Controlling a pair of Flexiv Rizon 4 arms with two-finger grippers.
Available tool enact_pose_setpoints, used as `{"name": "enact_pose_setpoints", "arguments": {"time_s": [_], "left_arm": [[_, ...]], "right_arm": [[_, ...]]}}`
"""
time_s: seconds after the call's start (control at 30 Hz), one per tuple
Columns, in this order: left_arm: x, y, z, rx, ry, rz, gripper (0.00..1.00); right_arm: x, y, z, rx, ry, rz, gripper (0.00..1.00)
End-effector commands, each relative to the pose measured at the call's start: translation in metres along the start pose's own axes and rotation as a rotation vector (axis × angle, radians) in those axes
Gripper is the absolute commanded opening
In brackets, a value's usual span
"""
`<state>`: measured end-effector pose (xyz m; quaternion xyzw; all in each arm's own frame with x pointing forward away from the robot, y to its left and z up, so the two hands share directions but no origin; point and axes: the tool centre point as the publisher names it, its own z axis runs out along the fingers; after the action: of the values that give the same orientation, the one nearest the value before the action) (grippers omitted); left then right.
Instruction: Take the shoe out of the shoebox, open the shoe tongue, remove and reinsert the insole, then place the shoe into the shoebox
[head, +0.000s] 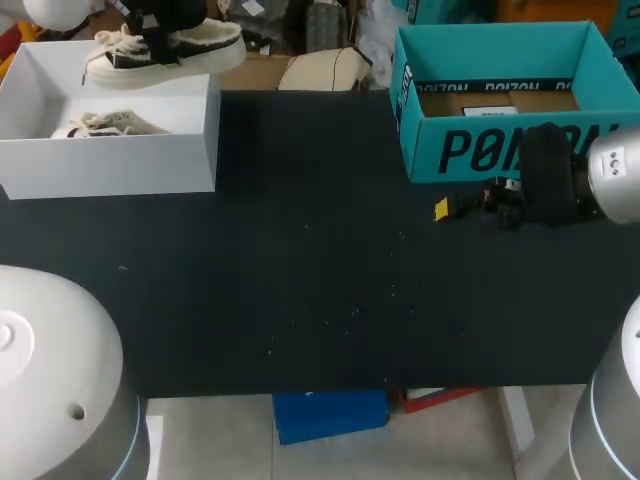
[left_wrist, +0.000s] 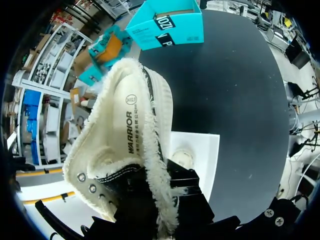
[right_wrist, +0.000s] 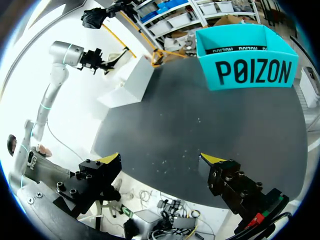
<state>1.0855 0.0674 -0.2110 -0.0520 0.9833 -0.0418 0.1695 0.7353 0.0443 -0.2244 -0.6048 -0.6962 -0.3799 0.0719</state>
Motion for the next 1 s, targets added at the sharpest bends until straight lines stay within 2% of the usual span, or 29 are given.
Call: {"name": "enact_pose_setpoints", "arguments": {"time_s": [0.03, 0.23, 0.67, 1.0], "left_arm": [[0.0, 0.0, -0.002, -0.003, -0.001, 0.001, 0.0], [-0.015, 0.018, 0.008, -0.007, -0.007, -0.021, 0.0], [-0.032, 0.093, 0.046, -0.089, -0.077, 0.001, 0.0], [-0.052, 0.124, 0.067, -0.09, -0.106, 0.063, 0.0]], "right_arm": [[0.0, -0.001, 0.001, -0.002, 0.001, 0.0, 1.0], [0.0, -0.001, 0.001, -0.002, 0.001, 0.0, 1.0], [0.0, -0.001, 0.001, -0.002, 0.001, 0.0, 1.0], [0.0, -0.001, 0.001, -0.002, 0.001, 0.0, 1.0]]}}
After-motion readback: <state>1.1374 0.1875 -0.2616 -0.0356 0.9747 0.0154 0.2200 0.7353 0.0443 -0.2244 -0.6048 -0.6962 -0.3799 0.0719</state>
